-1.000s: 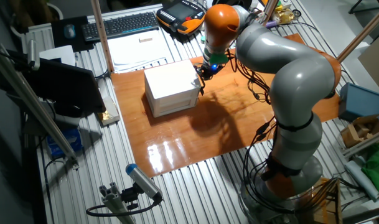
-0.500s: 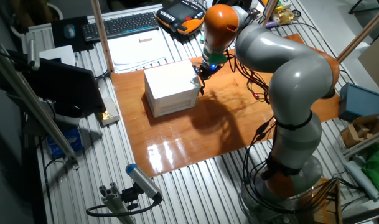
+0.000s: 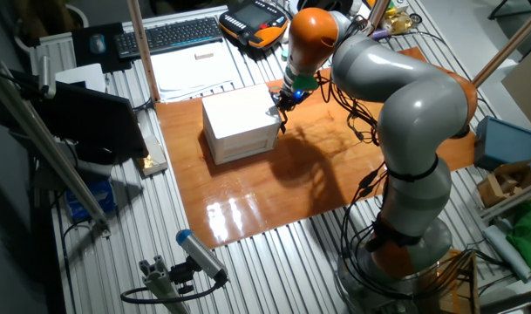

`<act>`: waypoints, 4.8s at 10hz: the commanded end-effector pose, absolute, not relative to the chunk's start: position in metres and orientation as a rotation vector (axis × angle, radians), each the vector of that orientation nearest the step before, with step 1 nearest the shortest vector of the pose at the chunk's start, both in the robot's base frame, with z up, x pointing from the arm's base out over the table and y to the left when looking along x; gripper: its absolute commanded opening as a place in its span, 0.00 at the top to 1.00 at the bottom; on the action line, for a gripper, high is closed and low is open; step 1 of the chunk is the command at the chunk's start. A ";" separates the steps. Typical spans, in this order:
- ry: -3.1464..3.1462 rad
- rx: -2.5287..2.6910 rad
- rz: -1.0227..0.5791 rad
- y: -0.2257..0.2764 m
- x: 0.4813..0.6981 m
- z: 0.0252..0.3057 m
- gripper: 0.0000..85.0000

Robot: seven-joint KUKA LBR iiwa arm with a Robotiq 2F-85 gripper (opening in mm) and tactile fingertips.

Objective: Grasp the handle and open the drawer

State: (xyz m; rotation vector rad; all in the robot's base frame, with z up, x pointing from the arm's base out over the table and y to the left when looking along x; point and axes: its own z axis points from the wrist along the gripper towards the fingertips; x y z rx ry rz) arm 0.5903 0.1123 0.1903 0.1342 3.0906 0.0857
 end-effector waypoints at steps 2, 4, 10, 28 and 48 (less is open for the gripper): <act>3.087 0.132 0.091 0.113 0.592 0.189 0.76; 3.083 0.115 0.084 0.112 0.594 0.188 0.76; 3.078 0.063 0.092 0.113 0.597 0.185 0.76; 3.076 0.066 0.101 0.113 0.599 0.178 0.76; 3.075 0.032 0.072 0.106 0.601 0.179 0.99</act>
